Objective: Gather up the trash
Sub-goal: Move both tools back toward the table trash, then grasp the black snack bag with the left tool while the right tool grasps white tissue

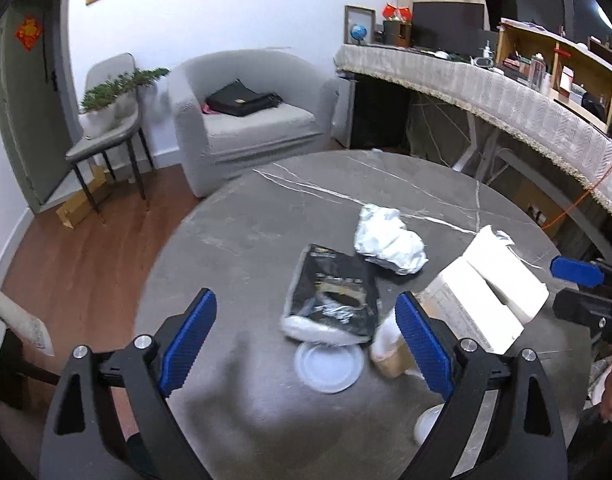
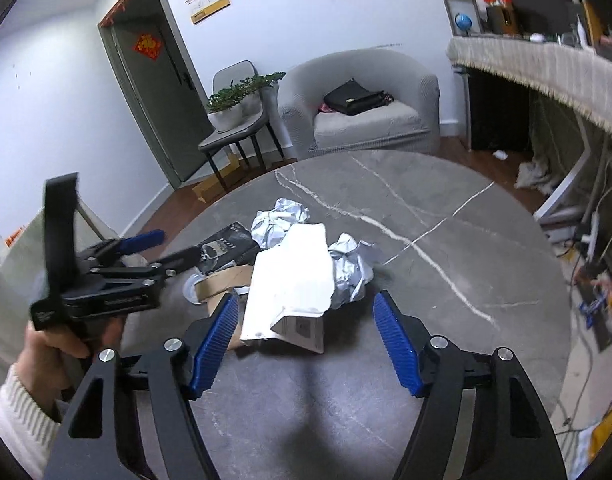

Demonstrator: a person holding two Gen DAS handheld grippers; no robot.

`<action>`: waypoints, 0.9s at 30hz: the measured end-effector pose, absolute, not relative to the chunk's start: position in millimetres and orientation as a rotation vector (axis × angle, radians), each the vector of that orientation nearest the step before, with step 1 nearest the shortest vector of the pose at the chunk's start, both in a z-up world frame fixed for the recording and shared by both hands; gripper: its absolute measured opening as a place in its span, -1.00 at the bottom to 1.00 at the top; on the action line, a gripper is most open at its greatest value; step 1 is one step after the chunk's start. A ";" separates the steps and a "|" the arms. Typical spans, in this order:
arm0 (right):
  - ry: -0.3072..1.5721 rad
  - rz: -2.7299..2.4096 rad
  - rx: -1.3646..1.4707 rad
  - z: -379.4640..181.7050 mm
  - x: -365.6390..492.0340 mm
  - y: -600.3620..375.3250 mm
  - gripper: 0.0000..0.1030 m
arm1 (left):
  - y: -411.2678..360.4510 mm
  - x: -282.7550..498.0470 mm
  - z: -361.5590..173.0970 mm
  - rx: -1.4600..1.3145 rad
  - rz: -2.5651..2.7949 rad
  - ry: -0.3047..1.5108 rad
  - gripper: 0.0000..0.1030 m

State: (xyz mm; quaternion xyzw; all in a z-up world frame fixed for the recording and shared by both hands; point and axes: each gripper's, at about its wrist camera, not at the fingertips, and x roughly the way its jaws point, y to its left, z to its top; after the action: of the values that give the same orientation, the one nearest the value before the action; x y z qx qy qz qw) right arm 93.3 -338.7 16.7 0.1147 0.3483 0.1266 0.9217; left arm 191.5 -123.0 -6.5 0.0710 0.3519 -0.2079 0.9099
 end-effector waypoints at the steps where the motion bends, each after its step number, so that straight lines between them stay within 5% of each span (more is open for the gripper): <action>1: 0.718 0.267 0.249 16.0 93.4 -339.4 0.36 | -128.1 193.5 -10.1 0.159 -0.431 0.735 0.80; 19: 0.768 0.361 0.442 -1.5 106.8 -344.3 -0.05 | -142.2 220.5 -30.5 0.184 -0.412 0.806 0.78; 27: 0.766 0.365 0.426 -0.5 114.8 -327.2 -0.23 | -139.3 227.0 -33.7 0.133 -0.429 0.828 0.45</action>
State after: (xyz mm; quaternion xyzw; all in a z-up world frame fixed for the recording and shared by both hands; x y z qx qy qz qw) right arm 114.8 -327.2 -0.5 0.2050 0.3686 0.1756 0.8895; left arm 227.0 -139.3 -33.7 0.0639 0.3991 -0.2065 0.8911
